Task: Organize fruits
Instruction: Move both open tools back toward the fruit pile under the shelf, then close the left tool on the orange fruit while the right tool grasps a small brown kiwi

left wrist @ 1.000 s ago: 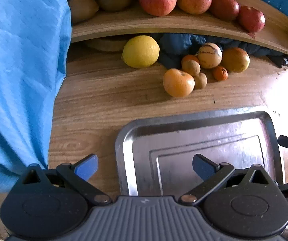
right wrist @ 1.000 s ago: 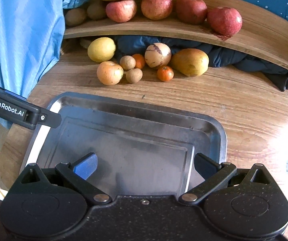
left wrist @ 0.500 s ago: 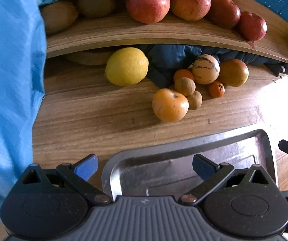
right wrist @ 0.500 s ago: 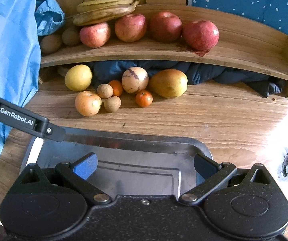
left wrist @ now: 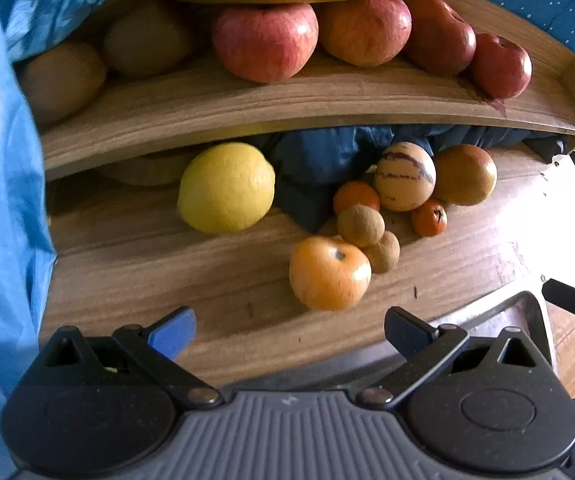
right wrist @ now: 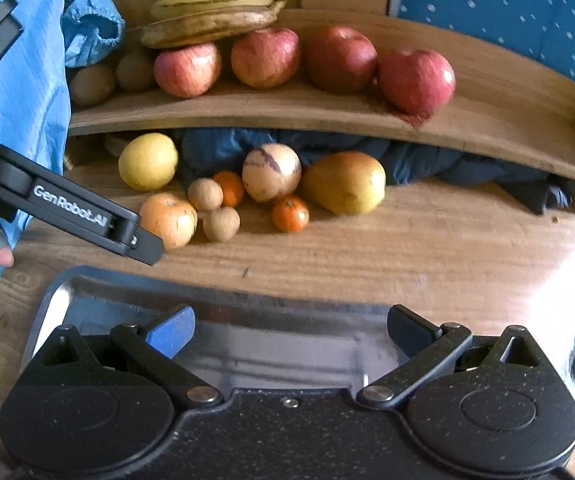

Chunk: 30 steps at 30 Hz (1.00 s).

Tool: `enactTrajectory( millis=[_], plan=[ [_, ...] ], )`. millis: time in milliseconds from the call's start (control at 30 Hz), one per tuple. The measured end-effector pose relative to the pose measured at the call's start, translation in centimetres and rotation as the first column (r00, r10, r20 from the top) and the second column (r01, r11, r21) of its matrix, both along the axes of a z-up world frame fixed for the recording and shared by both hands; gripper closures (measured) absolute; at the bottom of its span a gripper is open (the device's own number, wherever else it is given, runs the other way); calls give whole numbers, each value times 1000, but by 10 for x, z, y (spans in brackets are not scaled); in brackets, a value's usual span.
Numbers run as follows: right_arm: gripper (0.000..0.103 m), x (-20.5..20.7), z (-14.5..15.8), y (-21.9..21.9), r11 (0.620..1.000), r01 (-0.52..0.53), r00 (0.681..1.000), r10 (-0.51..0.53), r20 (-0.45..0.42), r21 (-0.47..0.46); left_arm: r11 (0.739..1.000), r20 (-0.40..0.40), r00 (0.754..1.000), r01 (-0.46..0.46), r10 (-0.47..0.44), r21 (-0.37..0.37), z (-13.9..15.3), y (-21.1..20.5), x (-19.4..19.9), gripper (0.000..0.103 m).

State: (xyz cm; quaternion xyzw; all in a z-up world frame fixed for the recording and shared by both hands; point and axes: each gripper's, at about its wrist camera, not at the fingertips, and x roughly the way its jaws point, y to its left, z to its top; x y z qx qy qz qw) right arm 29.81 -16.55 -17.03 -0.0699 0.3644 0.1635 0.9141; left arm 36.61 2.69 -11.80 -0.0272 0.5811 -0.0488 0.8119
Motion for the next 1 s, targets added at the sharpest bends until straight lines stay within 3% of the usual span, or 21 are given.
enactTrajectory(
  millis=[467, 1000],
  plan=[
    [7, 26, -9, 43, 988, -99, 992, 108, 62, -122, 999, 5, 1000, 31, -31, -41, -12, -4, 17, 4],
    [36, 31, -13, 56, 973, -178, 976, 193, 101, -148, 990, 18, 999, 33, -31, -139, -17, 2, 18, 40]
  ],
)
